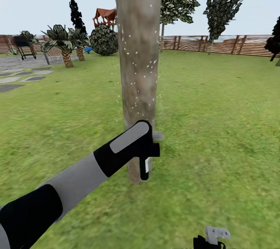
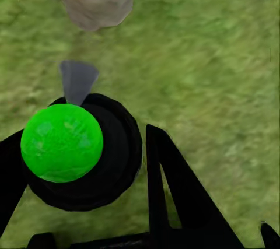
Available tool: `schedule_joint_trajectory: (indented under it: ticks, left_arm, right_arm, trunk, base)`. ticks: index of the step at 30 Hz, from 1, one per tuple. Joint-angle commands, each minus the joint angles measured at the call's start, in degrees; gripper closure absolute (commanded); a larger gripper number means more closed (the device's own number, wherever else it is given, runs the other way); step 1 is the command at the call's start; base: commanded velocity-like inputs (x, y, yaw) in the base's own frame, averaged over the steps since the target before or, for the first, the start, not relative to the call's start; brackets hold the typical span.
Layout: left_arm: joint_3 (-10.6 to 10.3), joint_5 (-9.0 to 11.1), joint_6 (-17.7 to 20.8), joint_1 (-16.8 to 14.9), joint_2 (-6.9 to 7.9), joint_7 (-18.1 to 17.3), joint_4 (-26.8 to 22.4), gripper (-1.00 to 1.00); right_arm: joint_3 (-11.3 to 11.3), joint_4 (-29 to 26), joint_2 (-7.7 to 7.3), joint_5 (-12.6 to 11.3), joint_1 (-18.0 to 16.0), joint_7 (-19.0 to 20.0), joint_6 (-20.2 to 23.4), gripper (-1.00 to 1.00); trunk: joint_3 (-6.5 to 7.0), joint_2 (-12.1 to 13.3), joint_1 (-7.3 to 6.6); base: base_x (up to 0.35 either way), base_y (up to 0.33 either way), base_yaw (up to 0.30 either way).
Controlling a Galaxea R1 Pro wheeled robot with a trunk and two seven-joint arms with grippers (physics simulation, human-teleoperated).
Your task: In the garden, pick up the pesticide atomizer on the floor and spray pesticide onto both trees until each tree trunk is fully covered.
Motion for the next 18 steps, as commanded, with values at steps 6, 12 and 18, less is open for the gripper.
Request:
schedule_joint_trajectory:
  ticks: [6, 12, 18]
  left_arm:
    - [0.04, -4.23, 0.69, 3.64, 0.14, 0.1, -0.21, 1.0]
    - [0.04, -4.54, 0.61, 3.93, 0.22, -2.87, 0.12, 1.0]
    - [-0.01, -4.58, 0.65, 3.94, 0.24, -3.79, 0.28, 1.0]
  right_arm:
    - [0.04, 0.46, -0.13, -0.45, -0.02, -0.41, -0.08, 1.0]
    - [-0.06, 0.55, -0.22, -0.45, 0.06, -0.35, -0.09, 1.0]
    - [-0.06, 0.86, -0.16, -0.45, 0.23, -0.31, -0.12, 1.0]
  trunk:
    - [0.01, -0.02, -0.01]
    - [0.14, -0.02, -0.01]
    - [0.38, -0.02, -0.01]
  base:
    - [0.0, 0.328, -0.033]
    - [0.0, 0.335, -0.118]
    - [0.0, 0.338, -0.209]
